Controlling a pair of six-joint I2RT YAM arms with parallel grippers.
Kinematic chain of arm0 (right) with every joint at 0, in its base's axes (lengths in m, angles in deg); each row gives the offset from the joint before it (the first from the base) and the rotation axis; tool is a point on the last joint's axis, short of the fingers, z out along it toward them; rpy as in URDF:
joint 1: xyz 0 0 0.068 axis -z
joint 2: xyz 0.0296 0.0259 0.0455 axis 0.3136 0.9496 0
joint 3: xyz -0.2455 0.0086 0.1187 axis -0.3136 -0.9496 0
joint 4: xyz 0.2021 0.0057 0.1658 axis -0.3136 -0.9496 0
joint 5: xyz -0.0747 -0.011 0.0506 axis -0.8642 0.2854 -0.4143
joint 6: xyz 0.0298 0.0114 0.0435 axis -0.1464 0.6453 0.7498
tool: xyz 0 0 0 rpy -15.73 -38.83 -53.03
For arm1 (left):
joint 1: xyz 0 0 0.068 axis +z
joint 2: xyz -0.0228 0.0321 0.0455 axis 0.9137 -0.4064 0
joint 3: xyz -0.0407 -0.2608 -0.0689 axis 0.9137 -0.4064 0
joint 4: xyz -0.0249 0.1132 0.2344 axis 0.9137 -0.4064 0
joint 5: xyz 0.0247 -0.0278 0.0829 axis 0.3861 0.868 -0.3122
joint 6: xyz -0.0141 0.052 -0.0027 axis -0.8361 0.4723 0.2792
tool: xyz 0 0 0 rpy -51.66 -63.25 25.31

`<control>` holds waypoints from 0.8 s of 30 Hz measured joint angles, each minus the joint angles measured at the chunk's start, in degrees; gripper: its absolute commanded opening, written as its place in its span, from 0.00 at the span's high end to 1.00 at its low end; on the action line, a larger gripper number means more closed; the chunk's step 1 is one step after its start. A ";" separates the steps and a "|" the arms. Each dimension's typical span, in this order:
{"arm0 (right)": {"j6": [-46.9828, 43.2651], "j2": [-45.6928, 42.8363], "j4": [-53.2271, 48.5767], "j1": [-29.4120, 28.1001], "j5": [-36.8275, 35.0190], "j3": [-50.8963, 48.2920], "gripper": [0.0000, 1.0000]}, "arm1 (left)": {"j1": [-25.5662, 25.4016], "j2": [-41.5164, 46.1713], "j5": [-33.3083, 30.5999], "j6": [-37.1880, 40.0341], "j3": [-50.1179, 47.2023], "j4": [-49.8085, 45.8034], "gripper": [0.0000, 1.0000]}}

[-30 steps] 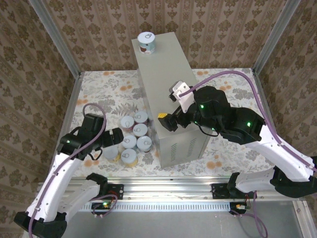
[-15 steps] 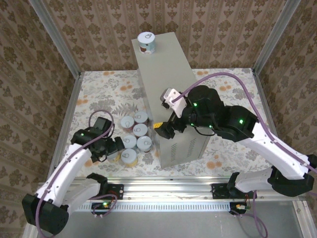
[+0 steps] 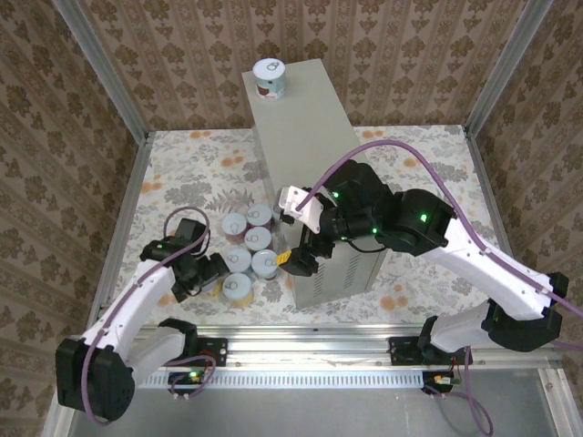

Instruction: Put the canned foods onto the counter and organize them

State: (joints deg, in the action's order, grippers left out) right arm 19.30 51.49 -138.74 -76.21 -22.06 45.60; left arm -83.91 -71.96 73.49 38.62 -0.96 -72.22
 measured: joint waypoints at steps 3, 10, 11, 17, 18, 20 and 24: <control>-0.22 0.44 0.00 0.00 0.00 0.02 0.00 | 0.76 -1.68 0.83 0.50 -0.22 1.73 0.10; -0.28 0.83 0.17 0.00 0.00 0.04 0.00 | 3.37 -2.71 1.97 2.21 -0.20 3.23 0.25; -0.31 0.83 0.20 0.00 0.00 0.04 0.00 | 3.82 -2.62 2.23 2.56 -0.15 3.21 0.27; -0.76 2.47 0.92 0.00 -0.15 0.09 0.00 | 6.36 -2.47 3.65 4.31 0.00 3.28 0.37; -0.92 2.80 1.27 0.00 -0.13 0.33 0.00 | 6.69 -2.47 3.93 4.68 0.04 3.28 0.39; -1.25 3.15 1.38 0.00 -0.17 0.55 0.00 | 7.32 -2.47 4.46 5.27 0.33 3.21 0.44; -1.51 3.28 1.68 0.00 -0.15 0.59 0.00 | 8.37 -2.47 4.81 7.30 3.19 2.10 0.52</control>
State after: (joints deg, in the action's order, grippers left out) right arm 17.79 54.77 -137.05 -76.21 -22.21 46.19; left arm -75.54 -74.43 78.30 45.93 2.23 -70.12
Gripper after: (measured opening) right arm 0.999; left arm 0.703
